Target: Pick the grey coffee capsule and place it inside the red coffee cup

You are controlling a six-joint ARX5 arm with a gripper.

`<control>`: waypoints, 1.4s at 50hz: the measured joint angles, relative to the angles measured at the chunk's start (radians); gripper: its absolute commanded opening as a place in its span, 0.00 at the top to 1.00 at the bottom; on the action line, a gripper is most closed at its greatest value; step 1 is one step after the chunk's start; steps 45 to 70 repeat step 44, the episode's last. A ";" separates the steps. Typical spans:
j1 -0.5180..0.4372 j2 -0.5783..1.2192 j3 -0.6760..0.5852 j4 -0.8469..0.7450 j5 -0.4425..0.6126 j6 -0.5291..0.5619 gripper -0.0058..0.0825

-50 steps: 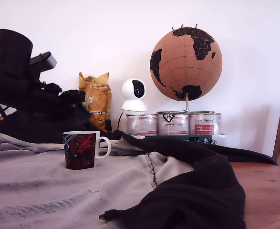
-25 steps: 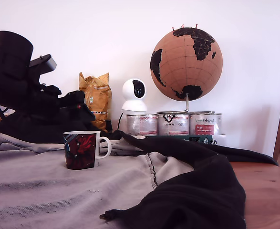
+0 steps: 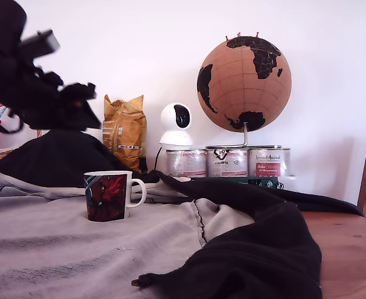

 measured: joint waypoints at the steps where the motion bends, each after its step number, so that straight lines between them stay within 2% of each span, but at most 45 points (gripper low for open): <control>1: 0.003 -0.009 0.000 -0.018 -0.007 0.000 0.95; 9: 0.031 -0.068 -0.001 -0.129 -0.081 0.003 0.95; 15: 0.050 -0.133 -0.017 -0.173 -0.098 0.022 0.95; 34: 0.095 -0.360 -0.207 -0.202 -0.174 0.026 0.95; 44: 0.130 -0.484 -0.244 -0.261 -0.196 0.026 0.95; 70: 0.130 -0.484 -0.244 -0.261 -0.196 0.026 0.95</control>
